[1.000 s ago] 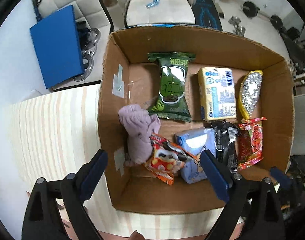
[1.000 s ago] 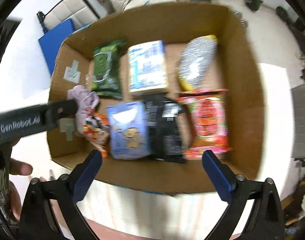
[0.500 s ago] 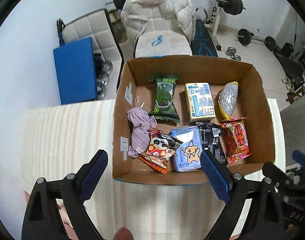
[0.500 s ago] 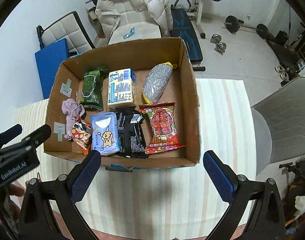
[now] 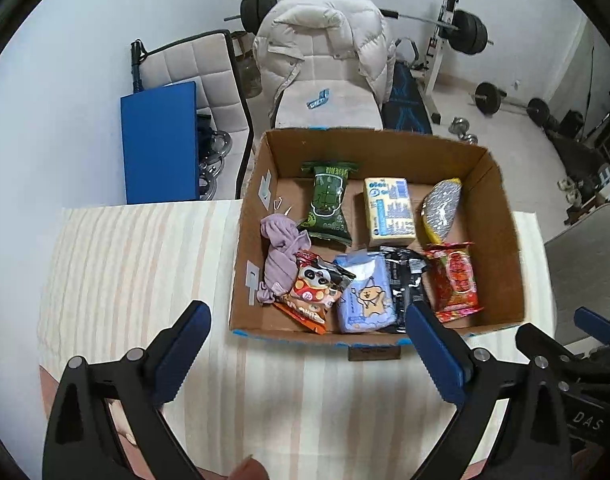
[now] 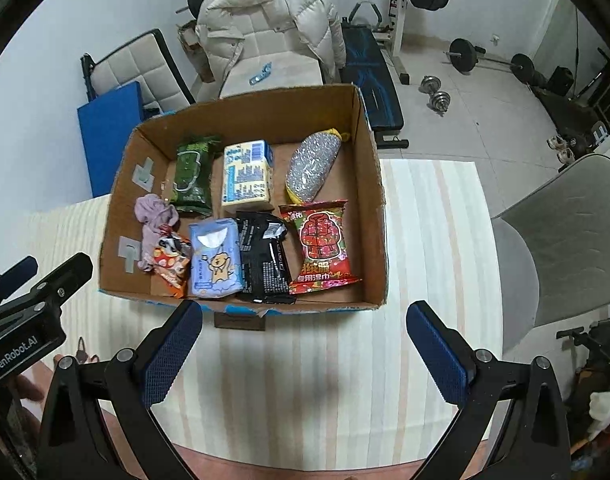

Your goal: Organize snacks

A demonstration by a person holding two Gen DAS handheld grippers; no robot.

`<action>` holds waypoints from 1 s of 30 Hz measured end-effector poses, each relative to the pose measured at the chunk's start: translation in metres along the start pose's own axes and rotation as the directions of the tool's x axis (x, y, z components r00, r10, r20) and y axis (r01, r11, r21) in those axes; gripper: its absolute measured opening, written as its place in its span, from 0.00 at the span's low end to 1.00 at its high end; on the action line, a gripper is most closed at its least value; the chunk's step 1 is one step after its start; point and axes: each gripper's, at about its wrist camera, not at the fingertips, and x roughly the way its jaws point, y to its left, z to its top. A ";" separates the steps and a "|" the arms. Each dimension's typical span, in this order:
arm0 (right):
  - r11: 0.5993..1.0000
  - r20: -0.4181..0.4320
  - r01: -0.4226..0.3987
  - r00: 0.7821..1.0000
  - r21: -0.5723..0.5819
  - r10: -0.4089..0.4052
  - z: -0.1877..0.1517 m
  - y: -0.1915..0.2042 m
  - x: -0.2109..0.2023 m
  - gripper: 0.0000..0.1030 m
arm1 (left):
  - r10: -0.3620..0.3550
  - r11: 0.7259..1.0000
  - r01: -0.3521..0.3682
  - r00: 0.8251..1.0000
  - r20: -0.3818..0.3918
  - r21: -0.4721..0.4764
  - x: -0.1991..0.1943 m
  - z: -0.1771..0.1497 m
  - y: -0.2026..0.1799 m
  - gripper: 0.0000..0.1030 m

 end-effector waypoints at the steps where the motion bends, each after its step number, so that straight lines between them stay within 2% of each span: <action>1: 1.000 0.011 -0.004 1.000 -0.001 0.004 -0.003 -0.001 -0.008 1.00 | -0.004 1.000 0.004 1.000 0.009 -0.004 -0.007 -0.002 0.001 0.97; 9: 0.999 0.128 -0.002 0.992 -0.044 0.008 -0.042 -0.005 -0.086 1.00 | -0.003 1.000 0.003 0.990 0.139 0.003 -0.096 -0.041 -0.010 0.97; 20: 0.997 0.234 -0.038 0.971 -0.060 0.051 -0.114 -0.012 -0.194 1.00 | -0.040 0.999 0.034 0.982 0.185 0.038 -0.183 -0.095 -0.021 0.97; 30: 0.996 0.299 -0.051 0.951 -0.079 0.072 -0.161 -0.006 -0.260 1.00 | -0.064 0.998 0.059 0.978 0.197 0.034 -0.236 -0.129 -0.018 0.97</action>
